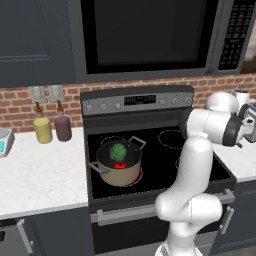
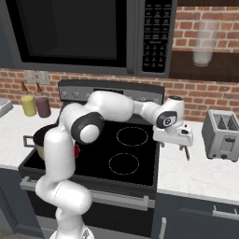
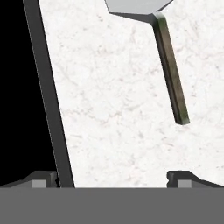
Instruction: Put the tomato and broccoli in the pot. Retrieve the spatula and lightly stir the vegetables in the pot.
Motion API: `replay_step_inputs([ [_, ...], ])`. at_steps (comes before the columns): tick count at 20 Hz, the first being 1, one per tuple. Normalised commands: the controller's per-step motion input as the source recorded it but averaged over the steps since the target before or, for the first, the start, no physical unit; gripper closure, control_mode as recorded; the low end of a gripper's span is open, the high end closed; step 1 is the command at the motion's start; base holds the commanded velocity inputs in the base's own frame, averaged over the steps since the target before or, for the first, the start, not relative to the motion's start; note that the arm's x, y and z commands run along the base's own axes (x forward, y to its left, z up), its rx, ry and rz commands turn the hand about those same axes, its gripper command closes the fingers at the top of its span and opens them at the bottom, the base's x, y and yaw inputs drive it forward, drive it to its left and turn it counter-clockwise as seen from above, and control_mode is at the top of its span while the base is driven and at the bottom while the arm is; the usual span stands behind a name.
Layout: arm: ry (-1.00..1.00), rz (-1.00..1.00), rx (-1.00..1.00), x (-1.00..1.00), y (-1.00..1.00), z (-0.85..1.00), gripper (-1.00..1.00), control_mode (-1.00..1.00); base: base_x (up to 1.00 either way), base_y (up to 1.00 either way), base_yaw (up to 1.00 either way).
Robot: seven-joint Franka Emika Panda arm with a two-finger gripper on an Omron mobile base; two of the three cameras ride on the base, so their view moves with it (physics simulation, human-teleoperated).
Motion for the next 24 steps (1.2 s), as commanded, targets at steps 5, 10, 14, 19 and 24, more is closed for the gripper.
replay_step_inputs([
  [5, 0.02, 0.0, 0.01, 0.09, -0.26, -0.06, -1.0, -1.0, 0.0, 0.0, 0.0],
  [10, 0.0, 0.0, 0.02, 0.14, -0.27, -0.07, -1.0, -1.0, 0.0, 0.0, 0.0],
  [14, 0.01, 0.0, 0.0, 0.18, -0.23, -0.13, -1.0, -1.0, 0.0, 0.0, 0.0],
  [19, 0.0, 0.0, 0.0, 0.2, -0.18, -0.25, -1.0, -1.0, 0.0, 0.0, 0.0],
  [24, 0.0, 0.0, 0.0, 0.17, -0.15, -0.22, -1.0, -1.0, 0.0, 0.0, 0.0],
])
